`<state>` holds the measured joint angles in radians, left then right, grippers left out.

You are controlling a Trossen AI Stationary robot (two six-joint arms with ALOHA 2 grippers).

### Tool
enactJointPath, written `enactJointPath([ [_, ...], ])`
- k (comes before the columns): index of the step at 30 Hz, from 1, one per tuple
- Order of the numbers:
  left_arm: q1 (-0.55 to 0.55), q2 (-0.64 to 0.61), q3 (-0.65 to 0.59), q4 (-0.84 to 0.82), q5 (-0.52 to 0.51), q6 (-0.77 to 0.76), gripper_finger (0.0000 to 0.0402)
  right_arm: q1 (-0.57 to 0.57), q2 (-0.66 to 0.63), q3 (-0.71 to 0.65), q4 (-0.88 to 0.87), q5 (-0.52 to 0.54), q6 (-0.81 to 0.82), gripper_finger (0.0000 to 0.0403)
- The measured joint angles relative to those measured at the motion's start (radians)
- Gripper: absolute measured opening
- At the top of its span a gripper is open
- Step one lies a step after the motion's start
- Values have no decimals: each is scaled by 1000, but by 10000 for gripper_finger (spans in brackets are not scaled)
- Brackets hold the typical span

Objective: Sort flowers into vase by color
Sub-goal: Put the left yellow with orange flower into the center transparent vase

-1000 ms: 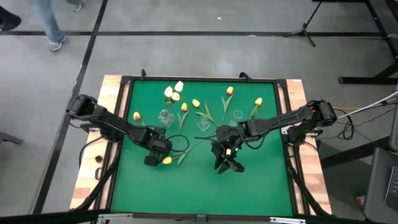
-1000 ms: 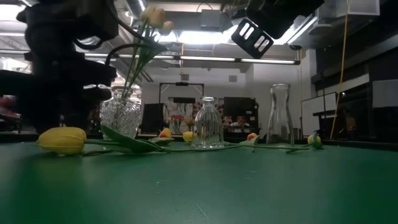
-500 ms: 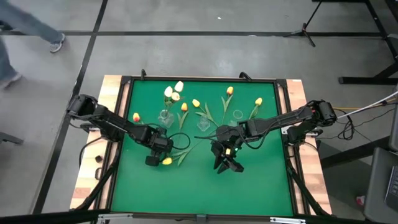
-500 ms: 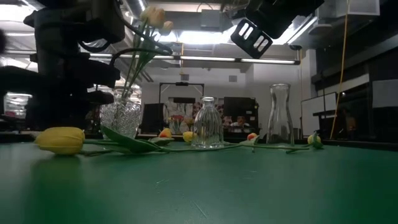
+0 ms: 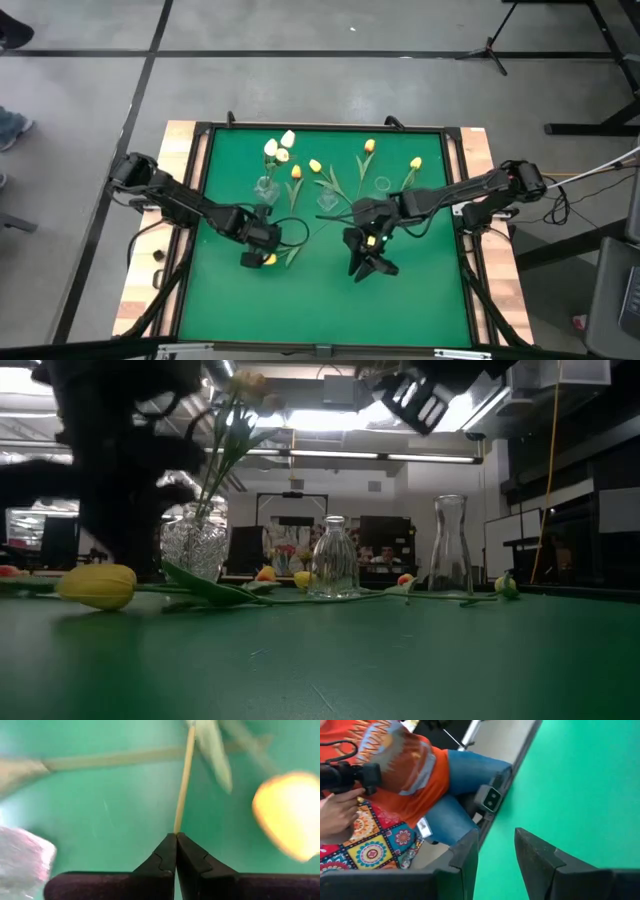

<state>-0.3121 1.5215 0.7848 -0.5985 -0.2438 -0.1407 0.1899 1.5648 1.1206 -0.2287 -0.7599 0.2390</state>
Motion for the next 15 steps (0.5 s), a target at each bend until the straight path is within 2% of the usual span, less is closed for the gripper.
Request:
enactJointPath([
  [9, -37, 0, 196, -11, -38, -6, 0, 28, -188, 0, -2, 10, -36, 128],
  [15, -62, -2, 322, -6, -102, 0, 0, 62, -333, 0, -7, 69, -92, 128],
])
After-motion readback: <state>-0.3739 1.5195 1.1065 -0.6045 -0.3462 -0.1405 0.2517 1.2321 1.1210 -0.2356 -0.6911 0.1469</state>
